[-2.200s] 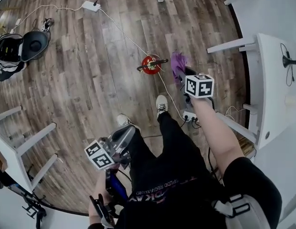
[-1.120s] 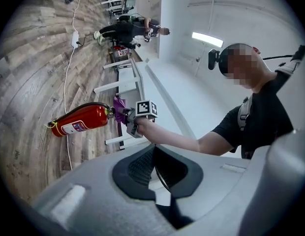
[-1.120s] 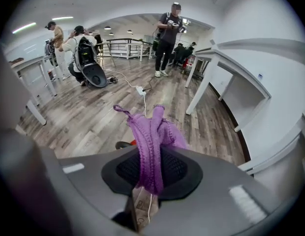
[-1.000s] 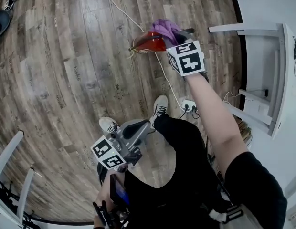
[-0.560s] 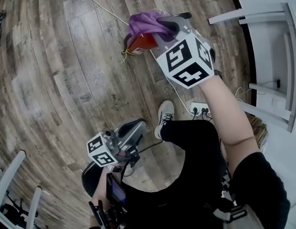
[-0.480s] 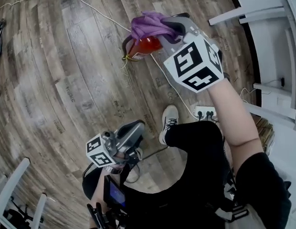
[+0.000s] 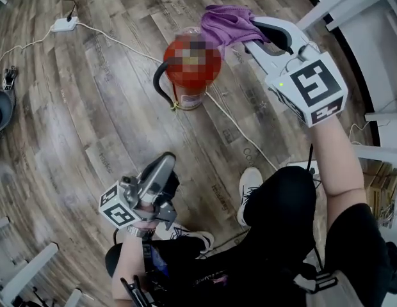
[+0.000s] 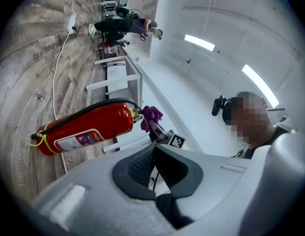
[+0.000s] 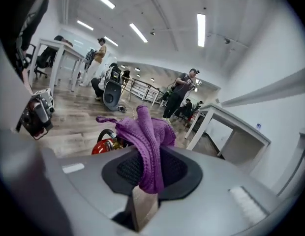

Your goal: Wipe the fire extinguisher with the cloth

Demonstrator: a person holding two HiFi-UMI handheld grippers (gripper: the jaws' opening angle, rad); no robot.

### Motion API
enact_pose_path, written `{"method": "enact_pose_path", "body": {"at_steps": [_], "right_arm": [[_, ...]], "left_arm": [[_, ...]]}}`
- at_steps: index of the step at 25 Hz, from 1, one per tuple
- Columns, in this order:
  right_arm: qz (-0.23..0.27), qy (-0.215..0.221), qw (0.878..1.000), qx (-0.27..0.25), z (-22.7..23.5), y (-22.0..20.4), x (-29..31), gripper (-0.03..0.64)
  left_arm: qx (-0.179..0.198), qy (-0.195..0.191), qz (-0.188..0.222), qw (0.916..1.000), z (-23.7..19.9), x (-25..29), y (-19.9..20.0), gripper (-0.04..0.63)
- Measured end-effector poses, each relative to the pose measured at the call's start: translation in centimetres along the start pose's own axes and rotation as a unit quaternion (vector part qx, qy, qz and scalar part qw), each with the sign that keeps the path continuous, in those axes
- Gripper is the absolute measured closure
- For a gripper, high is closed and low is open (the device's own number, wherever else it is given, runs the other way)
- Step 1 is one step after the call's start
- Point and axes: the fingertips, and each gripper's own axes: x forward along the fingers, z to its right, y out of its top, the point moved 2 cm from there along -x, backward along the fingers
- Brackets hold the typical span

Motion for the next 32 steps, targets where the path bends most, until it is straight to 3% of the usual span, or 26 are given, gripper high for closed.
{"method": "enact_pose_path", "body": {"at_steps": [3, 7, 10, 13, 16, 19, 23, 28, 32], "right_arm": [[0.052, 0.012, 0.997, 0.054, 0.3, -0.6, -0.4, 0.545], [0.111, 0.043, 0.987, 0.108, -0.6, -2.5, -1.1, 0.545], [0.13, 0.061, 0.982, 0.12, -1.6, -4.5, -0.9, 0.545], [0.131, 0.081, 0.984, 0.084, -4.0, -6.6, 0.0, 0.545], [0.106, 0.094, 0.99, 0.016, -7.2, -8.7, 1.0, 0.545], [0.084, 0.088, 0.992, -0.018, -9.6, -11.5, 2.0, 0.545], [0.035, 0.119, 0.99, -0.074, -14.1, -17.6, 4.3, 0.545], [-0.048, 0.16, 0.983, -0.077, -18.2, -25.5, 8.5, 0.546], [-0.12, 0.213, 0.966, -0.08, -22.2, -31.7, 11.0, 0.546]], "left_arm": [[0.014, -0.027, 0.015, 0.9994, 1.1, 1.1, 1.7, 0.598], [0.056, -0.008, 0.005, 0.9984, 0.6, 1.6, 2.2, 0.597], [0.067, -0.002, 0.008, 0.9977, 0.7, 1.8, 2.5, 0.598], [0.085, 0.015, 0.002, 0.9963, 0.4, 1.6, 2.5, 0.598], [0.087, 0.025, 0.001, 0.9959, 0.0, 1.3, 2.4, 0.598], [0.09, 0.031, -0.006, 0.9954, -0.1, 1.1, 1.9, 0.598], [0.087, 0.039, -0.012, 0.9954, -0.2, 1.0, 1.3, 0.597], [0.081, 0.051, -0.013, 0.9953, -0.6, 0.2, 0.6, 0.597], [0.076, 0.069, -0.013, 0.9946, -0.8, -0.9, 0.1, 0.598]]}}
